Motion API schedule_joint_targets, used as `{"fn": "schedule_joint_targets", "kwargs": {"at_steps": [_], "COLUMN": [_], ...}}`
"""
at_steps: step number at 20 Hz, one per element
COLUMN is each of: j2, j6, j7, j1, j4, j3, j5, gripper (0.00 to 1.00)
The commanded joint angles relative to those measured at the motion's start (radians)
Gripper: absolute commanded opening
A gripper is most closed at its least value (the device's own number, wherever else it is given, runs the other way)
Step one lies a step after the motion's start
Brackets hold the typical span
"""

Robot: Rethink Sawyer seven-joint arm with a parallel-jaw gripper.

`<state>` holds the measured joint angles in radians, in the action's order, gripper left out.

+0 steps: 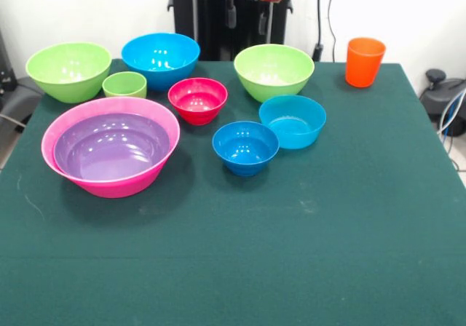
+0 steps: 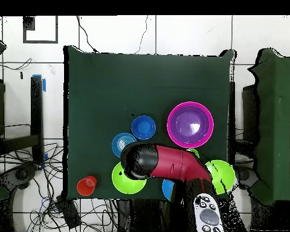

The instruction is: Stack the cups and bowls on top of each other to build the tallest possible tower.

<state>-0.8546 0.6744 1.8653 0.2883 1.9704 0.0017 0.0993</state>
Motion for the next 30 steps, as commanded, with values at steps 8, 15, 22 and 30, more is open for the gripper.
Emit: {"fn": "schedule_joint_targets", "kwargs": {"at_steps": [8,15,22,30], "j2": [0.159,0.219,0.249,0.262], "j6": [-0.192,-0.274,-0.326,-0.347], "j7": [0.178,0.171,0.156,0.137], "j1": [-0.016,-0.005,0.011,0.027], "j4": [0.056,0.063,0.077,0.088], "j3": [0.024,0.03,0.035,0.041], "j5": [-0.028,-0.022,-0.015,-0.007], "gripper": [1.0,1.0,1.0,1.0]}}
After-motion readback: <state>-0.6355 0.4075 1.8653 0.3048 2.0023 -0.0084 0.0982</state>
